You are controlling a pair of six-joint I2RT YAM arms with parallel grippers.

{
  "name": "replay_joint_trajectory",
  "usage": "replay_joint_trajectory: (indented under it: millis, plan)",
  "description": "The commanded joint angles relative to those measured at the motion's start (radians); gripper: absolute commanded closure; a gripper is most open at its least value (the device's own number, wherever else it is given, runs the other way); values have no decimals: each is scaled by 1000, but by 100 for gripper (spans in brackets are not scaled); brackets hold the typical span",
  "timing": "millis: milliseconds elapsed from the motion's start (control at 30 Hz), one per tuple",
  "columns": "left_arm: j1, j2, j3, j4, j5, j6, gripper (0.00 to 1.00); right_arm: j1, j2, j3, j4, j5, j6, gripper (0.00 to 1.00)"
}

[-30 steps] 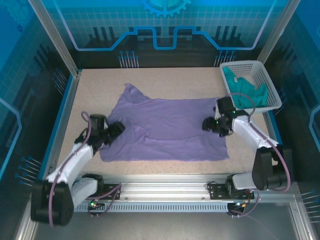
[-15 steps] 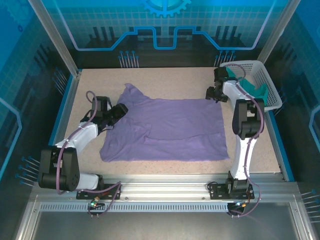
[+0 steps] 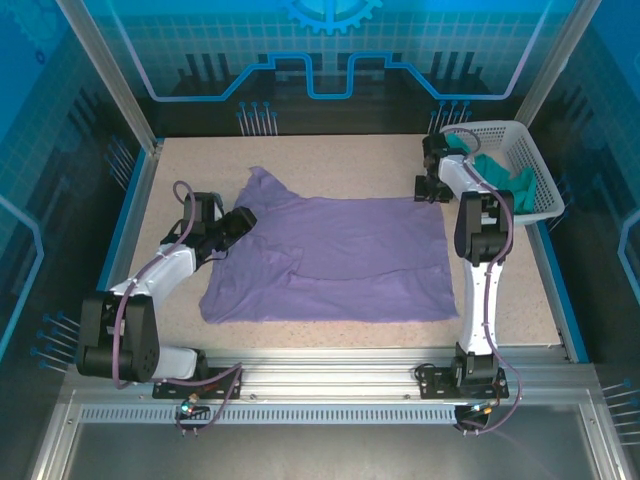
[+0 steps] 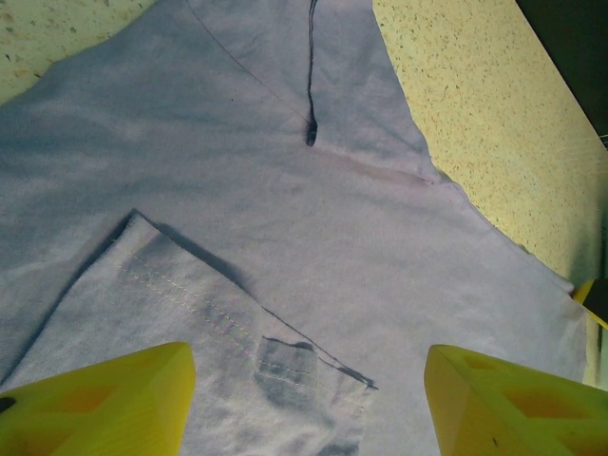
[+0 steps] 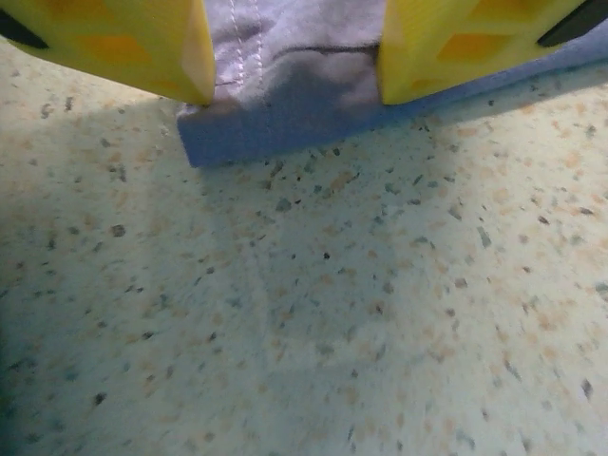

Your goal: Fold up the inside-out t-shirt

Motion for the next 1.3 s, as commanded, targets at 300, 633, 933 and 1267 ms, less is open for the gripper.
replay_joint_trajectory:
  millis: [300,633,933,1267]
  plan:
    - [8,111,93,38,-5,28,34,-22,69,93,-63,-3,-38,85]
    - [27,283,276,27,-7,27,34,-15,5,73,-11,-11,-72,100]
    - [28,330,334,8,-23,49,34,-11,-33,67,-22,28,-70,72]
    - [28,329,321,10,-16,58,34,-9,86,169,-98,65,-55,55]
